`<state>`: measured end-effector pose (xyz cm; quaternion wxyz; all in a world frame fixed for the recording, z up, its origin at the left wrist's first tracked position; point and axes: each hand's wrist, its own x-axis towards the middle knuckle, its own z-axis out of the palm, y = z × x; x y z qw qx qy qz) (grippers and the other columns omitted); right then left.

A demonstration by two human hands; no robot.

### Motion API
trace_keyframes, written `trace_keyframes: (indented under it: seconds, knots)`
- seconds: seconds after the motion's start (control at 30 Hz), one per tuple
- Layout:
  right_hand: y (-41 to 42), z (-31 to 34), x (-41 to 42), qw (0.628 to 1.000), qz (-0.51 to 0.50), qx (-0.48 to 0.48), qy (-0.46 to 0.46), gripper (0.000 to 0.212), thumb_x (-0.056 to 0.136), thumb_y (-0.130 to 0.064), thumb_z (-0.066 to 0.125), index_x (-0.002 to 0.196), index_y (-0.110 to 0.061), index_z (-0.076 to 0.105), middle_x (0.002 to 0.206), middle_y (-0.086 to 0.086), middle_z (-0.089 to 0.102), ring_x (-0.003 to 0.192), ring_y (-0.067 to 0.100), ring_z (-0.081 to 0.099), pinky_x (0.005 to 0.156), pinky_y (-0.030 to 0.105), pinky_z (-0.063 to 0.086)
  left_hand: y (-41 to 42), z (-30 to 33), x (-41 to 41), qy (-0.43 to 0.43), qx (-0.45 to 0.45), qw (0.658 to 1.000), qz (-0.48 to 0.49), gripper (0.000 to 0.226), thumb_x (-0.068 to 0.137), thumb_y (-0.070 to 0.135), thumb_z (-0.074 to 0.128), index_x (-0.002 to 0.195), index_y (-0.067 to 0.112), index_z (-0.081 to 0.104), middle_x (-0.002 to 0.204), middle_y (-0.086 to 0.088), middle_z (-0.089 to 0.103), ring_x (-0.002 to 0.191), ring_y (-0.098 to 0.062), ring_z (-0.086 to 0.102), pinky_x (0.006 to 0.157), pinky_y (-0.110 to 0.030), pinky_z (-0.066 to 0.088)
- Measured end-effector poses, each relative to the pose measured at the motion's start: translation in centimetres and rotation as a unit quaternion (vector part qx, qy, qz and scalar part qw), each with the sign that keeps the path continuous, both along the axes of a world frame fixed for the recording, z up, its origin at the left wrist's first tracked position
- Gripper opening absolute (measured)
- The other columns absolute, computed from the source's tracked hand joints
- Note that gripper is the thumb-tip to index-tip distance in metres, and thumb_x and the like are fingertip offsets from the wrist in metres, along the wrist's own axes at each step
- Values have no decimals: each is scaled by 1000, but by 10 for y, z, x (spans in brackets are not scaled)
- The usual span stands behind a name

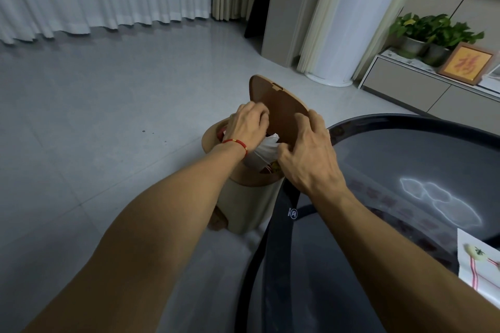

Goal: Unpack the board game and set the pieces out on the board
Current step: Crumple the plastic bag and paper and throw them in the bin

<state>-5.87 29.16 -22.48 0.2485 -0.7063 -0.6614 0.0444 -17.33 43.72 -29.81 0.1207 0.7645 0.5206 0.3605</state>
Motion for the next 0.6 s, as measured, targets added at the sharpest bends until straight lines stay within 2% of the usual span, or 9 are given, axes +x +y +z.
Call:
trace_keyframes:
  seconds: [0.03, 0.07, 0.1, 0.17, 0.2, 0.27, 0.33, 0.5, 0.6]
  knots:
    - [0, 0, 0, 1000, 2, 3, -1, 59, 88, -29, 54, 143, -12, 40, 147, 6, 32, 128, 27, 39, 108, 45, 42, 1, 8, 5, -17, 21, 999, 24, 15, 96, 12, 46, 106, 15, 57, 108, -7, 57, 102, -24, 53, 86, -47, 51]
    - [0, 1, 1, 1000, 2, 4, -1, 59, 87, -28, 54, 143, -12, 40, 146, 6, 34, 129, 27, 38, 109, 45, 40, 2, 16, 9, -30, 44, 998, 46, 23, 91, 2, 47, 110, 14, 54, 112, -8, 54, 103, -25, 51, 85, -46, 52]
    - [0, 1, 1, 1000, 1, 4, -1, 60, 87, -27, 55, 143, -11, 40, 147, 7, 34, 132, 28, 36, 112, 46, 38, 3, 26, 12, -25, 62, 996, 54, 41, 84, -6, 49, 119, 14, 53, 121, -10, 50, 108, -27, 50, 88, -45, 53]
    - [0, 1, 1, 1000, -9, 3, -3, 61, 86, -26, 54, 143, -10, 40, 147, 10, 35, 135, 31, 34, 116, 48, 32, 8, 40, 13, 52, 75, 996, 11, 78, 73, -16, 50, 142, 21, 45, 146, -10, 40, 131, -31, 39, 102, -43, 46]
    - [0, 1, 0, 1000, -16, 6, -8, 60, 85, -25, 54, 142, -10, 41, 146, 12, 36, 135, 33, 34, 117, 51, 29, 11, 46, 11, 104, 74, 991, -23, 88, 72, -18, 49, 149, 25, 41, 155, -7, 34, 141, -30, 30, 110, -46, 38]
    - [1, 0, 0, 999, -35, 5, -15, 60, 85, -25, 53, 142, -11, 39, 150, 14, 33, 141, 35, 31, 121, 58, 19, 14, 53, 4, 165, 67, 981, -71, 89, 76, -20, 48, 150, 28, 41, 159, -2, 32, 148, -26, 22, 119, -49, 26]
    - [1, 0, 0, 999, -40, 0, -4, 62, 88, -21, 51, 147, -12, 35, 158, 14, 27, 148, 34, 23, 123, 61, 8, 13, 56, -6, 157, 64, 982, -80, 81, 80, -21, 46, 144, 28, 50, 156, -2, 41, 148, -24, 27, 121, -46, 22]
    - [0, 0, 1, 1000, -22, 6, 7, 59, 91, -14, 47, 149, -13, 34, 158, 12, 27, 149, 30, 20, 123, 62, 5, -2, 45, -47, 144, 52, 982, -109, 71, 83, -18, 42, 137, 24, 60, 144, -5, 55, 138, -25, 41, 119, -44, 29]
    - [-1, 2, 1, 1000, -21, -2, 3, 57, 91, -16, 46, 147, -13, 37, 152, 11, 35, 145, 32, 27, 123, 61, 10, -20, 16, -74, 146, 47, 981, -117, 78, 80, -21, 39, 138, 27, 59, 144, -4, 55, 137, -23, 43, 121, -40, 27]
